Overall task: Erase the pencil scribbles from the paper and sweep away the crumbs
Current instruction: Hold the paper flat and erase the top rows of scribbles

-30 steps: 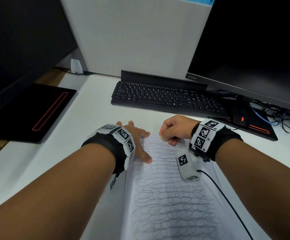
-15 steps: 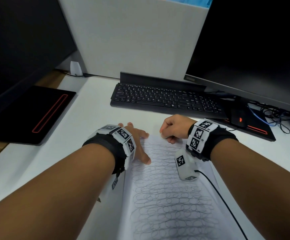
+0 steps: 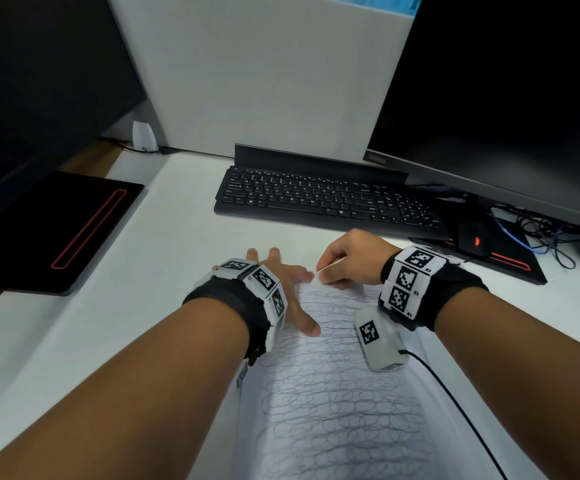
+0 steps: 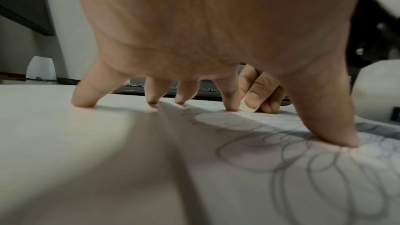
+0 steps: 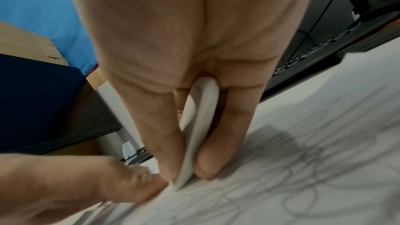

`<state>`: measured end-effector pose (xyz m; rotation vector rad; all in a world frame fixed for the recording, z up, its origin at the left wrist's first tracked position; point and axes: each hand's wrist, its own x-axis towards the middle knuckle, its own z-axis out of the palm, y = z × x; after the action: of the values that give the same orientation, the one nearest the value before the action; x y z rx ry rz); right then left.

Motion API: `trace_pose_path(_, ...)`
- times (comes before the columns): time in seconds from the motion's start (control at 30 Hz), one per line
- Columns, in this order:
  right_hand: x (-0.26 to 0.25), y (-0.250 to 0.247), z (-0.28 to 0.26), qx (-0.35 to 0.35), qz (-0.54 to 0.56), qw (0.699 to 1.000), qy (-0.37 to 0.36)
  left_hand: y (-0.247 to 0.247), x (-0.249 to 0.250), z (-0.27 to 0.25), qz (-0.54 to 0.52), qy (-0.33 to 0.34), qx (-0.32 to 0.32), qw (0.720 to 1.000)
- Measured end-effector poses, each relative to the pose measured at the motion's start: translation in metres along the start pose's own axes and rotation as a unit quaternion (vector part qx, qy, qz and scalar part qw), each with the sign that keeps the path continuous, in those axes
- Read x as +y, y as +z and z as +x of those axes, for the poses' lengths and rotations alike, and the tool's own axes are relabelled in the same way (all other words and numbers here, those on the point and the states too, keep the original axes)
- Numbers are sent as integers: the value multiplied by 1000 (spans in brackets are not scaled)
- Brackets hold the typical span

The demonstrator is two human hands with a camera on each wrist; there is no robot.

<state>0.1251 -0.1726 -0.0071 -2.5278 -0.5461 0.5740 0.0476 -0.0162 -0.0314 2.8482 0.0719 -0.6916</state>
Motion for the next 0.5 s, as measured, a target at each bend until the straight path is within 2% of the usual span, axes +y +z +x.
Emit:
trace_pose_path(0.13, 1, -1, 2, 7, 12, 1000, -1, 0, 1, 0, 4, -7, -12, 1000)
trace_pose_path(0.23, 0, 1, -1, -33, 27, 999, -4, -1, 0, 1, 2, -9, -15, 1000)
trace_pose_path(0.37, 4, -1, 2, 2, 24, 1000, 0, 0, 0, 2, 6, -6, -17, 1000)
trace_pose_path(0.47, 3, 0, 0, -41, 39, 998, 0, 0, -1, 3, 6, -8, -17, 1000)
trace_pose_path(0.5, 4, 0, 0, -35, 42, 998, 3, 1, -1, 3, 7, -6, -16, 1000)
